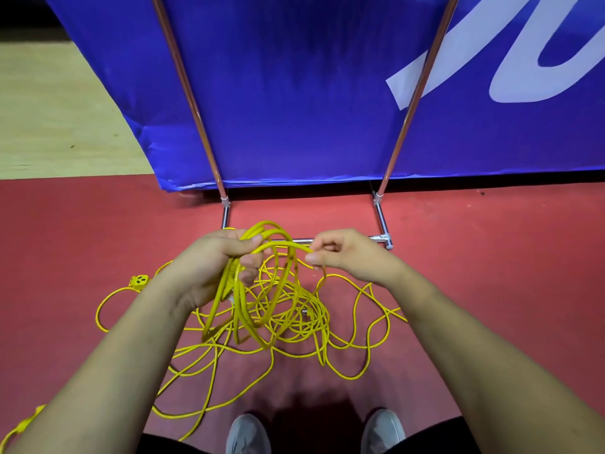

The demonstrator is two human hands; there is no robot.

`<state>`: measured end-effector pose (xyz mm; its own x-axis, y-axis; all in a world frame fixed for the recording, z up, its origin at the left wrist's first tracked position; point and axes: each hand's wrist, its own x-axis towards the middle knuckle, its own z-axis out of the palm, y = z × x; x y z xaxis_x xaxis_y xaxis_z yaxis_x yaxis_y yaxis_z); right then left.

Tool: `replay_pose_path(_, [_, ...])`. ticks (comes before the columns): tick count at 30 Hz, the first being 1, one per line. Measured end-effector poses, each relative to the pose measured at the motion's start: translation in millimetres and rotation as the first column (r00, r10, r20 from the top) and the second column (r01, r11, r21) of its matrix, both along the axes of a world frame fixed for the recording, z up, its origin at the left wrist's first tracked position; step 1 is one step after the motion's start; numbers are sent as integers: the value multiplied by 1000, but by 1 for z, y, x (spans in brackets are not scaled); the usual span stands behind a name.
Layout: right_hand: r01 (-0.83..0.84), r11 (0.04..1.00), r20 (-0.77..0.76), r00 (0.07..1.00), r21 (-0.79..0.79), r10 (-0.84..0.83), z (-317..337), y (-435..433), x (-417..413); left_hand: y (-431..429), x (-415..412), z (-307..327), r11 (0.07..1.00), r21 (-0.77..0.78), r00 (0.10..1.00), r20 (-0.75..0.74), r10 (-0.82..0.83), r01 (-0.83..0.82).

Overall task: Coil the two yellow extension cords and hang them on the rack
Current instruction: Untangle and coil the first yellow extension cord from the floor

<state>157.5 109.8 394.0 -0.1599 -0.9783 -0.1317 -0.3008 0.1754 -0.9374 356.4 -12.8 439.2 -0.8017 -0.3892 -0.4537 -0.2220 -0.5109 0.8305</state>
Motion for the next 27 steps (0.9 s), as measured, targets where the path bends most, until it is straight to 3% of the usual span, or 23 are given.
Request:
replay_pose_path(3, [-105,991,-43,993,81,109,-17,5,-9,0,1,-4,1000,3,1000,2,-4,4])
replay_pose_path(5, [-169,974,-152,970,151,192,-33,9,-13,-3,3,-3,999,36,999,-47,21,-20])
replay_pose_path(7, [-130,976,-162,974,175,159,-49,15,-23,-11,9,2,995,80,991,-118,63,-54])
replay_pose_path(9, [22,989,3,1000,145,-22,-58,23,-34,-16,16,7,996,48,991,-112,78,-73])
replay_pose_path(12, [274,958,219,933,84,-286,-60,25,-41,-13,21,6,998,-53,999,15,29,-29])
replay_pose_path(14, [370,926,318,872,69,-372,-58,19,-38,-8,22,5,999,-49,996,82,-20,24])
replay_pose_path(17, [381,922,394,838,72,-377,-53,12,-34,-5,22,8,1000,-12,994,109,-15,16])
replay_pose_path(21, [295,955,264,920,20,-290,-34,9,-23,-4,19,9,1000,2,996,92,19,-20])
replay_pose_path(25, [121,992,-59,991,-38,-123,-4,6,-10,-4,20,10,1000,21,993,120,1,-3])
replay_pose_path(27, [50,998,-130,990,-34,-54,7,3,-1,-6,20,9,999,43,991,131,-35,30])
